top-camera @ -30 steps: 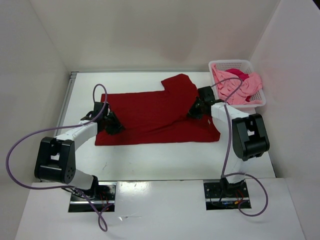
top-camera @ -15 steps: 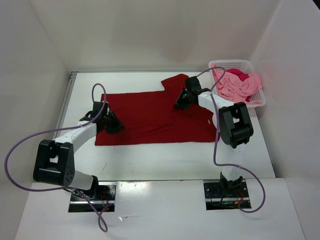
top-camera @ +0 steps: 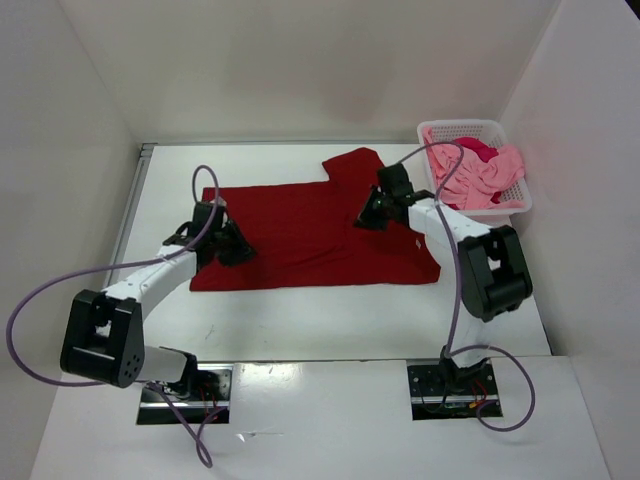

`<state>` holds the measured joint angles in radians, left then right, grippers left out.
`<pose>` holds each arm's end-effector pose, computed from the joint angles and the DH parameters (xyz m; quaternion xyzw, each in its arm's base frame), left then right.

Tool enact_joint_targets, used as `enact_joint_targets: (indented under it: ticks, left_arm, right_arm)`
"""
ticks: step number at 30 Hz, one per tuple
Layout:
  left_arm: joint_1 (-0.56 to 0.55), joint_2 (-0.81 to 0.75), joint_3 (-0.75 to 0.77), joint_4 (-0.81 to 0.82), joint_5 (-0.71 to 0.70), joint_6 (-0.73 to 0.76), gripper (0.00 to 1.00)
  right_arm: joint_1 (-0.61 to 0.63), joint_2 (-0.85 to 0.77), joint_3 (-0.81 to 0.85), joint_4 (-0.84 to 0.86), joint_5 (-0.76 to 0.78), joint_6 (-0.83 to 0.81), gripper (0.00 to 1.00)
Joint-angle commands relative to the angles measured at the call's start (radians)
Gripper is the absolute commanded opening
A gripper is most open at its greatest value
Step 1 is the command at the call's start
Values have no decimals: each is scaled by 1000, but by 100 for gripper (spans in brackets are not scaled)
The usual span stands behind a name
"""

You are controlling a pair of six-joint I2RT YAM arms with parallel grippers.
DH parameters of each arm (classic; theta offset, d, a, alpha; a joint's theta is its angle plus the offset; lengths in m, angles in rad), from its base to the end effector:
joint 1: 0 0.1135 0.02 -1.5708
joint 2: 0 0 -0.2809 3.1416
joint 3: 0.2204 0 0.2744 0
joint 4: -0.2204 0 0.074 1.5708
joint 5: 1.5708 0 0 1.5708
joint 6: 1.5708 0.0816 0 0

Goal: Fold and stack the t-shirts
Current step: Fold the flattened tshirt in 1/3 of the way, then grap the side of the flattened tshirt furthest away from the robot with both arms

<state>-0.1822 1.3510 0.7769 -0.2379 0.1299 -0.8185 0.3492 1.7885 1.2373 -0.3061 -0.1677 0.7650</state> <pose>0.3155 -0.0689 0.1802 -0.2671 0.8879 -0.2302 0.2954 0.4100 0.1638 0.1819 0.1641 0.9197 0.2506 0.2539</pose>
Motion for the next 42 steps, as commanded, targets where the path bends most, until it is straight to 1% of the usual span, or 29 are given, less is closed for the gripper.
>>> enact_joint_targets:
  ticks: [1, 2, 4, 9, 12, 13, 14, 19, 23, 25, 26, 29, 31, 32, 33, 34, 35, 37, 38, 39, 40, 41, 42]
  left_arm:
    - [-94, 46, 38, 34, 24, -19, 32]
    - [-105, 68, 38, 49, 24, -19, 31]
    - [-120, 128, 50, 63, 34, -30, 31]
    - [-120, 243, 94, 75, 34, -30, 31]
    - [-120, 284, 55, 65, 49, -60, 31]
    - [-100, 284, 26, 65, 100, -83, 29]
    - [-89, 293, -29, 77, 120, -84, 29]
    - [-80, 231, -145, 40, 145, -107, 29]
    - [-80, 123, -229, -37, 157, -122, 29]
    - [-80, 59, -254, -104, 157, -122, 29]
    - [-80, -19, -284, -145, 157, -134, 29]
    - [-80, -143, -335, -181, 186, -163, 29]
    - [-71, -144, -335, -181, 209, -163, 29]
    - [-71, -156, -300, -181, 200, -150, 31]
    - [-60, -156, -256, -199, 188, -131, 31]
    - [-60, -145, -140, -211, 154, -90, 33]
    - [-37, -136, -76, -221, 139, -65, 33]
    - [-7, -90, 40, -212, 85, -4, 37]
    - [15, -67, 89, -196, 70, 11, 37]
    - [71, -6, 166, -152, 47, 33, 41]
    - [102, 31, 195, -129, 33, 33, 42]
    - [157, 69, 221, -94, 5, 47, 42]
    - [182, 110, 248, -78, -25, 47, 42]
  right_arm:
    - [36, -95, -120, 16, 28, 16, 1]
    - [60, -95, -166, 25, 37, 16, 1]
    - [71, -74, -200, 35, 37, 25, 1]
    - [94, -41, -243, 26, 80, 25, 1]
    - [105, -54, -283, 16, 109, 43, 1]
    - [114, -63, -297, 16, 109, 43, 0]
    - [114, -72, -332, 16, 109, 54, 0]
    - [184, -115, -476, 39, 109, 124, 0]
    - [243, -178, -562, 48, 88, 184, 0]
    - [258, -245, -611, 32, 79, 204, 0]
    - [258, -308, -631, 16, 65, 223, 0]
    - [267, -412, -697, -25, 40, 252, 0]
    - [267, -490, -697, -45, 22, 266, 1]
    - [267, -506, -682, -65, 10, 266, 4]
    - [267, -506, -658, -76, 10, 257, 4]
    - [267, -518, -588, -88, 10, 244, 4]
    - [267, -508, -546, -114, 10, 231, 6]
    - [255, -468, -431, -114, 10, 185, 7]
    - [235, -450, -402, -114, -9, 168, 9]
    - [208, -428, -350, -88, -21, 131, 11]
    - [197, -402, -320, -88, -21, 111, 12]
    - [197, -344, -290, -88, -21, 90, 12]
    - [182, -316, -227, -79, -21, 70, 13]
